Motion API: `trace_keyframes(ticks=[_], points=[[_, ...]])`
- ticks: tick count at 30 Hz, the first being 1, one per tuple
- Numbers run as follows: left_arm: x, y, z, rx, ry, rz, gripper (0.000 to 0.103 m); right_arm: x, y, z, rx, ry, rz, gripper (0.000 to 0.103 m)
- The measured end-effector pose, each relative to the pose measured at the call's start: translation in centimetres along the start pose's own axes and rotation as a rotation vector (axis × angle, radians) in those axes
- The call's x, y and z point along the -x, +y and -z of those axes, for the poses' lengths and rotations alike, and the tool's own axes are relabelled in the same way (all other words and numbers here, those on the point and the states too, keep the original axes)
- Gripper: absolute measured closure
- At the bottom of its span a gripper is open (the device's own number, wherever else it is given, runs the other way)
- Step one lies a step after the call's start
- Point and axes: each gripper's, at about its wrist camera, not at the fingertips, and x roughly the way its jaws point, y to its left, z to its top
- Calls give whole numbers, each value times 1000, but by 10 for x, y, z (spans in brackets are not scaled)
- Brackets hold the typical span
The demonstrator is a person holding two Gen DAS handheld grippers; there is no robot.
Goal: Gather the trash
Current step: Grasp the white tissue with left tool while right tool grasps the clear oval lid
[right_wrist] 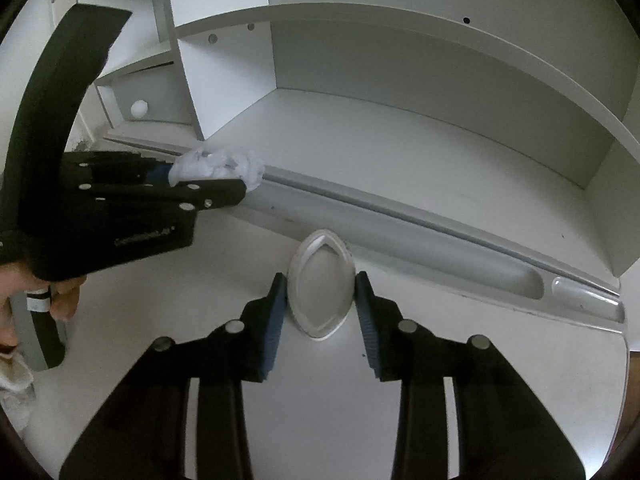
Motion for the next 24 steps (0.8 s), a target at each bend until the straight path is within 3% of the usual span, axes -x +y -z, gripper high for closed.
trace_keyframes(ticks=[5, 14, 24], points=[[10, -8, 5, -36, -39, -15, 71, 2, -9, 2, -45, -6, 3, 68], [16, -3, 16, -41, -31, 8, 71, -2, -22, 0, -113, -13, -17, 68], [18, -1, 15, -42, -30, 8, 71, 1, -39, 0, -159, -14, 57, 68]])
